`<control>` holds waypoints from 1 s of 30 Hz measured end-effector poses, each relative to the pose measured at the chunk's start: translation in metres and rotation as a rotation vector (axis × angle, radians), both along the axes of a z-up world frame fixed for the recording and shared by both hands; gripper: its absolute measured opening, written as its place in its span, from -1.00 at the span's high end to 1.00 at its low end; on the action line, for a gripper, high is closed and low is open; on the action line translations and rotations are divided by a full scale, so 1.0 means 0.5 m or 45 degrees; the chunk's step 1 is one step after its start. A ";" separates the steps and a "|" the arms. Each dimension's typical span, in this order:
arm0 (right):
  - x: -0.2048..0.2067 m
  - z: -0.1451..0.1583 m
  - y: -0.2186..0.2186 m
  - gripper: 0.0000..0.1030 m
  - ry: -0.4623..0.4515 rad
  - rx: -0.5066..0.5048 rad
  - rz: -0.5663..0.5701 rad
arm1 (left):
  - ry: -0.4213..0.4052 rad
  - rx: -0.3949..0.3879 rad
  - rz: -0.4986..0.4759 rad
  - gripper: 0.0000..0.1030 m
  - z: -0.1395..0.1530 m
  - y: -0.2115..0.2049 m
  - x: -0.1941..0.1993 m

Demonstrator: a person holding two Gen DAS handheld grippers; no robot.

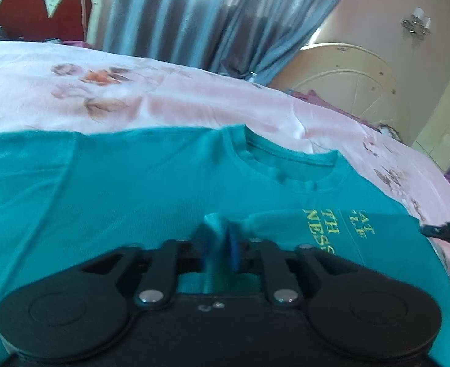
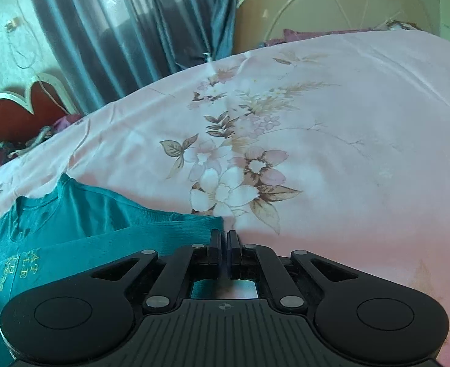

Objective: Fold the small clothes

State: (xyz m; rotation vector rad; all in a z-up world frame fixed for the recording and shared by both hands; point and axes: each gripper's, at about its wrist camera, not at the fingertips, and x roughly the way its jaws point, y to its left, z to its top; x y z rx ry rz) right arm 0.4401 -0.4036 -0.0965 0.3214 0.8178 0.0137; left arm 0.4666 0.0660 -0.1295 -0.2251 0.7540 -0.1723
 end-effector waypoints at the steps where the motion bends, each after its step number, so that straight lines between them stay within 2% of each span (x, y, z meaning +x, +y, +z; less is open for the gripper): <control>1: -0.017 0.011 0.006 0.91 -0.001 -0.018 0.008 | -0.019 0.025 0.018 0.27 0.011 0.002 -0.011; 2: -0.041 0.021 0.014 0.52 -0.005 -0.041 0.022 | -0.037 0.046 0.029 0.17 0.021 0.004 -0.023; 3: -0.064 0.029 0.021 0.24 -0.019 -0.046 0.039 | -0.053 0.054 0.032 0.09 0.030 0.007 -0.037; 4: -0.094 0.036 0.027 0.05 -0.027 -0.044 0.055 | -0.059 0.034 0.020 0.09 0.038 0.011 -0.051; 7: -0.176 0.046 0.042 0.05 -0.011 0.003 0.056 | -0.026 0.010 -0.037 0.09 0.045 0.009 -0.083; 9: -0.239 0.059 0.058 0.05 -0.066 -0.026 0.065 | 0.010 0.004 -0.074 0.10 0.043 0.003 -0.100; 14: -0.323 0.046 0.115 0.05 -0.009 -0.070 0.175 | 0.108 -0.046 -0.116 0.21 0.012 0.004 -0.100; 15: -0.321 0.039 0.127 0.05 0.009 -0.099 0.165 | 0.125 -0.061 -0.108 0.29 0.008 0.009 -0.096; 17: -0.311 0.025 0.141 0.06 0.020 -0.170 0.143 | 0.146 -0.098 -0.108 0.61 0.003 0.017 -0.088; 18: -0.305 0.018 0.148 0.11 0.014 -0.224 0.110 | 0.155 -0.102 -0.121 0.76 0.001 0.018 -0.084; 19: -0.303 0.010 0.144 0.65 0.027 -0.265 0.065 | 0.140 -0.099 -0.125 0.79 0.002 0.018 -0.085; 20: -0.305 0.003 0.137 0.77 0.048 -0.259 0.019 | 0.125 -0.087 -0.121 0.79 0.004 0.018 -0.087; 22: -0.320 -0.003 0.127 0.77 0.051 -0.209 -0.043 | 0.112 -0.029 -0.115 0.79 -0.001 0.014 -0.092; 23: -0.325 0.000 0.133 0.77 0.059 -0.240 -0.031 | 0.107 -0.022 -0.123 0.78 -0.003 0.013 -0.094; 25: -0.337 0.020 0.138 0.77 0.059 -0.248 -0.034 | 0.109 -0.003 -0.141 0.57 0.000 0.019 -0.098; 27: -0.353 0.054 0.133 0.76 -0.010 -0.215 -0.065 | 0.104 0.020 -0.107 0.47 0.016 0.033 -0.107; 29: -0.336 0.078 0.141 0.77 -0.061 -0.207 -0.054 | 0.011 0.107 -0.091 0.45 0.050 0.026 -0.120; 30: -0.313 0.079 0.152 0.77 -0.059 -0.209 -0.038 | -0.017 0.103 -0.129 0.43 0.062 0.013 -0.117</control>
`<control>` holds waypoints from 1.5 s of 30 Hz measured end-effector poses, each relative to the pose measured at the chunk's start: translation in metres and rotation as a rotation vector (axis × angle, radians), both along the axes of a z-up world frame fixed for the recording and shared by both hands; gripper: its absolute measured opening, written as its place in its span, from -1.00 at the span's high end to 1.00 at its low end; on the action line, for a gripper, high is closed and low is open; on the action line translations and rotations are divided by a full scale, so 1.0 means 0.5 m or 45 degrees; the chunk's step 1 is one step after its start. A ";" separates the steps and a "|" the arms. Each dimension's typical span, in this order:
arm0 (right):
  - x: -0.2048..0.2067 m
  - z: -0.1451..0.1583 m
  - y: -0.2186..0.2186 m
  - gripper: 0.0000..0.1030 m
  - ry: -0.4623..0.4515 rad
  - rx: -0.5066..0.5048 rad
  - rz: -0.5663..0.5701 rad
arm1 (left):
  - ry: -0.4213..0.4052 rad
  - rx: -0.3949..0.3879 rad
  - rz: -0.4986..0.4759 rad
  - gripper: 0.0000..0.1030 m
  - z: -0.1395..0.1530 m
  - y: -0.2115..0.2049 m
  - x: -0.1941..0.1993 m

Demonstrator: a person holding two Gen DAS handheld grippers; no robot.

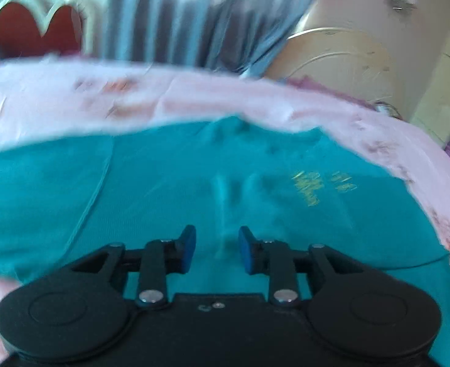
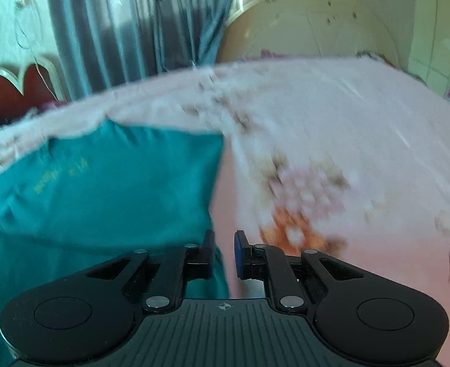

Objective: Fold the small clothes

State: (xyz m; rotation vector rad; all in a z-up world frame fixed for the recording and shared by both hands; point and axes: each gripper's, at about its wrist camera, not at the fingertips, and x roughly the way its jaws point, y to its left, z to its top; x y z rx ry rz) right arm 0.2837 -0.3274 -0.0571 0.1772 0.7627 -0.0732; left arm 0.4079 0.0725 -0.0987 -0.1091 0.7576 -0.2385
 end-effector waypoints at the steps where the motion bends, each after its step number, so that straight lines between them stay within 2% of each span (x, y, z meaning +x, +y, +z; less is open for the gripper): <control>1: 0.026 -0.008 0.012 0.77 0.026 -0.002 0.009 | -0.013 -0.004 -0.044 0.36 0.006 -0.022 0.007; 3: 0.064 -0.039 0.028 0.77 0.083 0.004 0.012 | 0.008 0.019 -0.125 0.32 -0.002 -0.066 0.024; 4: 0.072 -0.061 0.028 0.77 0.150 -0.012 0.000 | 0.038 0.039 -0.151 0.26 -0.018 -0.082 0.032; 6: 0.047 -0.071 0.030 0.81 0.139 -0.046 0.011 | 0.117 0.086 -0.171 0.28 -0.053 -0.092 0.041; 8: 0.032 -0.058 0.033 0.81 0.147 -0.040 0.034 | 0.095 0.071 -0.161 0.29 -0.048 -0.084 0.032; 10: 0.033 -0.037 0.032 0.81 0.087 -0.039 0.039 | 0.050 0.021 -0.128 0.24 -0.030 -0.077 0.027; 13: 0.099 -0.032 0.019 0.81 0.048 0.029 0.040 | 0.011 0.004 -0.131 0.18 -0.024 -0.097 0.040; 15: 0.152 -0.059 0.012 0.81 0.102 -0.034 0.061 | 0.090 0.055 -0.164 0.05 -0.044 -0.120 0.070; 16: 0.172 -0.077 -0.002 0.81 0.147 -0.049 0.051 | 0.109 0.077 -0.156 0.12 -0.054 -0.122 0.080; 19: 0.181 -0.047 -0.046 0.81 0.056 0.036 -0.016 | 0.033 0.068 -0.098 0.07 -0.023 -0.120 0.091; 21: 0.204 -0.029 -0.034 0.81 -0.017 0.089 0.008 | 0.015 0.030 -0.086 0.03 -0.011 -0.142 0.111; 23: 0.255 -0.032 0.007 0.81 0.000 0.067 0.085 | 0.045 0.015 -0.099 -0.02 -0.011 -0.180 0.137; 25: 0.293 -0.045 0.030 0.80 0.008 0.034 0.125 | 0.041 0.064 -0.114 -0.21 -0.017 -0.219 0.156; 27: 0.312 -0.064 0.031 0.80 0.024 0.044 0.152 | 0.052 0.092 -0.093 -0.22 -0.035 -0.221 0.171; 29: 0.318 -0.078 0.028 0.81 0.007 -0.015 0.245 | 0.083 0.109 -0.055 -0.02 -0.056 -0.190 0.184; 30: 0.324 -0.085 0.013 0.81 0.019 -0.069 0.216 | 0.073 0.085 -0.053 0.21 -0.057 -0.167 0.184; 31: 0.330 -0.088 -0.025 0.81 0.018 -0.040 0.123 | 0.078 0.062 -0.051 0.37 -0.057 -0.146 0.186; 33: 0.333 -0.095 -0.093 0.81 0.039 0.027 -0.037 | 0.087 0.056 -0.053 0.42 -0.056 -0.131 0.187; 35: 0.332 -0.093 -0.100 0.80 0.044 0.024 0.002 | 0.089 0.112 -0.062 0.22 -0.050 -0.157 0.190; 36: 0.329 -0.087 -0.092 0.80 0.042 0.001 0.036 | 0.075 0.154 -0.055 0.05 -0.042 -0.179 0.186; 37: 0.324 -0.077 -0.084 0.80 0.027 -0.013 0.063 | 0.044 0.184 -0.053 -0.24 -0.033 -0.199 0.177; 39: 0.308 -0.061 -0.070 0.80 0.019 -0.048 0.089 | -0.041 0.252 -0.086 -0.56 -0.017 -0.241 0.151; 41: 0.291 -0.052 -0.061 0.80 0.029 -0.060 0.128 | -0.071 0.279 -0.116 -0.52 -0.012 -0.267 0.129; 43: 0.276 -0.050 -0.042 0.80 0.038 -0.088 0.160 | -0.052 0.284 -0.134 -0.42 -0.017 -0.286 0.116; 45: 0.266 -0.058 -0.028 0.80 0.059 -0.103 0.175 | -0.031 0.288 -0.138 -0.41 -0.026 -0.296 0.112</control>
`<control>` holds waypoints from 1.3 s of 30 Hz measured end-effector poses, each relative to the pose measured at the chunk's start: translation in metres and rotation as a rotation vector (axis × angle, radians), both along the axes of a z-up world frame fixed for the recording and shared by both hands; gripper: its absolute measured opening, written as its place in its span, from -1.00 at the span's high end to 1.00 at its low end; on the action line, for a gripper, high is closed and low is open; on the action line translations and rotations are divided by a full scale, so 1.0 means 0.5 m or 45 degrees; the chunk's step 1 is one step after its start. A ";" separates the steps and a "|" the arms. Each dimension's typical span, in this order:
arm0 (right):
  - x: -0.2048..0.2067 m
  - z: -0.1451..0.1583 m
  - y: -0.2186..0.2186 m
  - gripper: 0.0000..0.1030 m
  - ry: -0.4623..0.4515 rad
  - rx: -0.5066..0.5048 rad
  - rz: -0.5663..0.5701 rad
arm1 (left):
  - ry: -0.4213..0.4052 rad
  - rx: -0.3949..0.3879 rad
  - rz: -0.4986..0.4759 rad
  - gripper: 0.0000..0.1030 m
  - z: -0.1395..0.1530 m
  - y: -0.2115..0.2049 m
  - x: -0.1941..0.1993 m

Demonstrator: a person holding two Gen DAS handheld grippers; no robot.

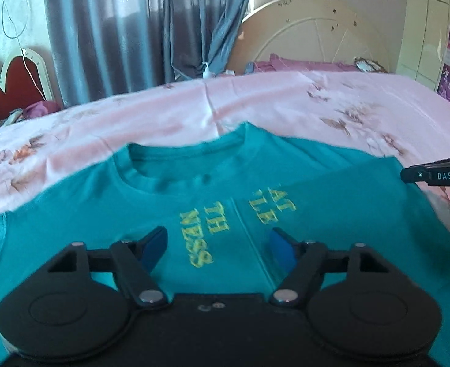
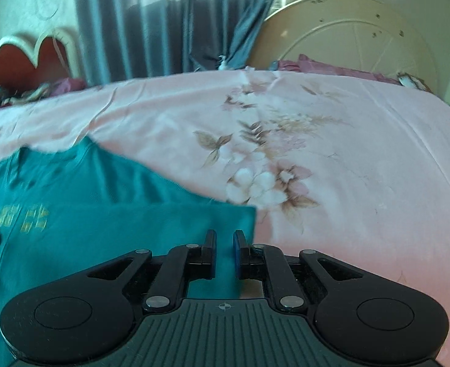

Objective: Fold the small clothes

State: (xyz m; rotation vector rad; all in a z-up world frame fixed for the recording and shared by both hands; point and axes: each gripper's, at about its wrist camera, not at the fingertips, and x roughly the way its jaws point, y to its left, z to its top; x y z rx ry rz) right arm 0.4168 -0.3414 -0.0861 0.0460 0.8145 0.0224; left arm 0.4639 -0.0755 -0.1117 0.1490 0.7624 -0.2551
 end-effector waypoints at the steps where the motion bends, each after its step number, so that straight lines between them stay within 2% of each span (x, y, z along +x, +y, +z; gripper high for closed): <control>1: -0.004 -0.004 0.004 0.80 0.005 -0.001 0.000 | 0.016 0.001 -0.001 -0.41 -0.006 -0.003 -0.001; 5: -0.020 -0.021 0.016 0.80 0.028 -0.022 0.024 | 0.070 0.011 -0.009 -0.42 -0.019 -0.011 0.005; 9: -0.059 -0.018 0.031 0.80 0.034 -0.052 0.047 | 0.077 0.013 -0.006 -0.44 -0.022 -0.010 -0.007; 14: -0.113 -0.011 0.050 0.80 0.039 -0.080 0.084 | 0.074 0.023 -0.005 -0.46 -0.014 0.006 -0.053; 16: -0.136 -0.009 0.063 0.80 0.049 -0.113 0.110 | 0.109 0.028 -0.014 -0.50 -0.018 0.016 -0.072; 18: -0.166 0.007 0.071 0.80 -0.011 -0.132 0.104 | 0.157 0.024 -0.021 -0.50 -0.021 0.027 -0.083; 19: -0.181 0.013 0.074 0.80 -0.033 -0.101 0.120 | 0.160 0.022 -0.019 -0.50 -0.017 0.032 -0.088; 20: -0.189 0.011 0.078 0.80 -0.017 -0.075 0.135 | 0.162 0.017 -0.023 -0.50 -0.015 0.037 -0.093; 22: -0.186 -0.019 0.090 0.80 0.096 -0.063 0.158 | 0.177 0.020 -0.033 -0.50 -0.020 0.046 -0.095; 24: -0.189 -0.009 0.109 0.80 0.070 -0.120 0.157 | 0.173 -0.012 -0.006 -0.42 -0.013 0.067 -0.099; 27: -0.189 0.027 0.117 0.80 0.037 0.001 0.119 | 0.140 -0.160 0.014 -0.43 0.008 0.124 -0.110; 28: -0.186 0.035 0.121 0.80 0.049 0.052 0.095 | 0.126 -0.188 0.040 -0.57 0.013 0.149 -0.115; 30: -0.181 0.047 0.138 0.79 0.068 0.132 0.069 | 0.090 -0.180 0.109 -0.59 0.022 0.198 -0.123; 31: -0.181 0.051 0.154 0.56 0.068 0.139 0.054 | 0.083 -0.212 0.121 -0.59 0.027 0.232 -0.128; 32: -0.185 0.056 0.175 -0.27 0.053 0.134 0.047 | 0.072 -0.248 0.134 -0.59 0.032 0.266 -0.134; 33: -0.192 0.065 0.194 -0.51 0.004 0.127 0.044 | 0.050 -0.278 0.178 -0.59 0.037 0.309 -0.143; 35: -0.206 0.078 0.248 -0.55 -0.033 0.112 0.072 | 0.040 -0.297 0.269 -0.55 0.041 0.389 -0.156; 36: -0.207 0.082 0.276 -0.54 -0.039 0.112 0.083 | 0.034 -0.301 0.336 -0.44 0.041 0.434 -0.167; 37: -0.208 0.086 0.302 -0.49 -0.047 0.119 0.091 | 0.026 -0.319 0.418 -0.32 0.040 0.490 -0.181; 38: -0.207 0.088 0.329 -0.28 -0.044 0.131 0.108 | 0.027 -0.343 0.491 -0.26 0.038 0.541 -0.195; 39: -0.204 0.089 0.356 -0.20 -0.040 0.136 0.116 | 0.030 -0.372 0.573 -0.11 0.036 0.596 -0.211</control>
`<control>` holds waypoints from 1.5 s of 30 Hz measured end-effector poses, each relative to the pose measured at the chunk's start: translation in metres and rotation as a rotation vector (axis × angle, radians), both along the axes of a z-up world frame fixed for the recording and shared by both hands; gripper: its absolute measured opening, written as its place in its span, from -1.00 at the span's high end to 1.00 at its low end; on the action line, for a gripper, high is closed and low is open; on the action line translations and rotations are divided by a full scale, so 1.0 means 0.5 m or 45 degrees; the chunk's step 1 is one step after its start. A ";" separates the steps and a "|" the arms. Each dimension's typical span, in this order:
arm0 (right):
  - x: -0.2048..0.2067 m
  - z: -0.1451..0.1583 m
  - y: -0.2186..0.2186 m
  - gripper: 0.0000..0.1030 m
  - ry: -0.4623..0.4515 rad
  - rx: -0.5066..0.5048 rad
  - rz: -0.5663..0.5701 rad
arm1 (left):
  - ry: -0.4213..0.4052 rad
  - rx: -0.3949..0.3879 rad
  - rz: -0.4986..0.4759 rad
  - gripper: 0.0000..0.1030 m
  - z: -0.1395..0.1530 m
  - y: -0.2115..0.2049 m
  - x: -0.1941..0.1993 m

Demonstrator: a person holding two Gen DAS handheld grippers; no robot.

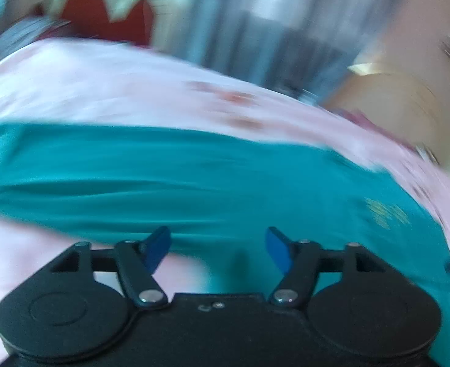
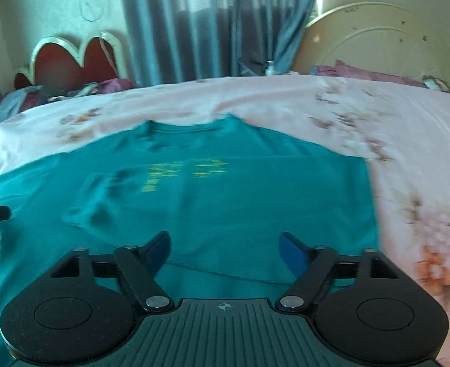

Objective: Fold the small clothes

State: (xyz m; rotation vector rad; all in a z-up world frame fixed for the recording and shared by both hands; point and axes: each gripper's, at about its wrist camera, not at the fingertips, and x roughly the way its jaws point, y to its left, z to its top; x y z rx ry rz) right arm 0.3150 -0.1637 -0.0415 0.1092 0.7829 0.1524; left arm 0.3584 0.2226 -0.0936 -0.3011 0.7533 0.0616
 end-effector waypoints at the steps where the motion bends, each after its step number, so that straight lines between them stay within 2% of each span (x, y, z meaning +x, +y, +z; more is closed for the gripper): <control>1: 0.002 0.000 0.021 -0.17 -0.002 0.002 0.000 | 0.003 -0.035 0.097 0.01 -0.002 0.060 -0.020; 5: 0.019 0.001 0.090 -0.16 -0.014 0.030 -0.021 | -0.025 -0.103 0.423 0.15 0.002 0.246 -0.092; 10: 0.058 0.001 0.121 -0.16 0.009 0.097 -0.087 | -0.074 -0.294 0.635 0.26 -0.016 0.394 -0.122; 12: 0.065 0.009 0.128 -0.16 0.008 0.110 -0.109 | -0.086 -0.397 0.706 0.30 -0.035 0.437 -0.123; 16: 0.066 0.024 0.137 -0.16 -0.003 0.087 -0.137 | -0.146 -0.597 0.800 0.56 -0.075 0.527 -0.137; 21: 0.060 0.031 0.121 -0.16 0.005 0.061 -0.180 | -0.212 -0.645 0.873 0.58 -0.074 0.563 -0.112; 22: 0.057 0.032 0.117 -0.16 0.006 0.059 -0.190 | -0.233 -0.659 0.865 0.71 -0.072 0.569 -0.103; 23: 0.055 0.033 0.111 -0.16 0.007 0.057 -0.201 | -0.261 -0.663 0.824 0.83 -0.066 0.570 -0.090; 27: 0.044 0.036 0.084 -0.16 0.003 0.058 -0.248 | -0.344 -0.541 0.614 0.82 -0.002 0.498 -0.031; 30: 0.033 0.034 0.063 -0.16 0.004 0.068 -0.278 | -0.356 -0.488 0.395 0.83 0.044 0.394 0.032; 34: 0.018 0.025 0.030 -0.16 0.012 0.094 -0.320 | -0.322 -0.434 0.096 0.82 0.083 0.206 0.099; 37: 0.004 0.020 0.003 -0.16 0.016 0.119 -0.347 | -0.310 -0.399 -0.088 0.82 0.091 0.059 0.132; 39: -0.007 0.015 -0.017 -0.16 0.019 0.123 -0.363 | -0.285 -0.433 -0.185 0.82 0.088 -0.031 0.148; 45: -0.037 0.010 -0.091 -0.16 0.050 0.209 -0.407 | -0.145 -0.234 -0.516 0.82 0.046 -0.307 0.177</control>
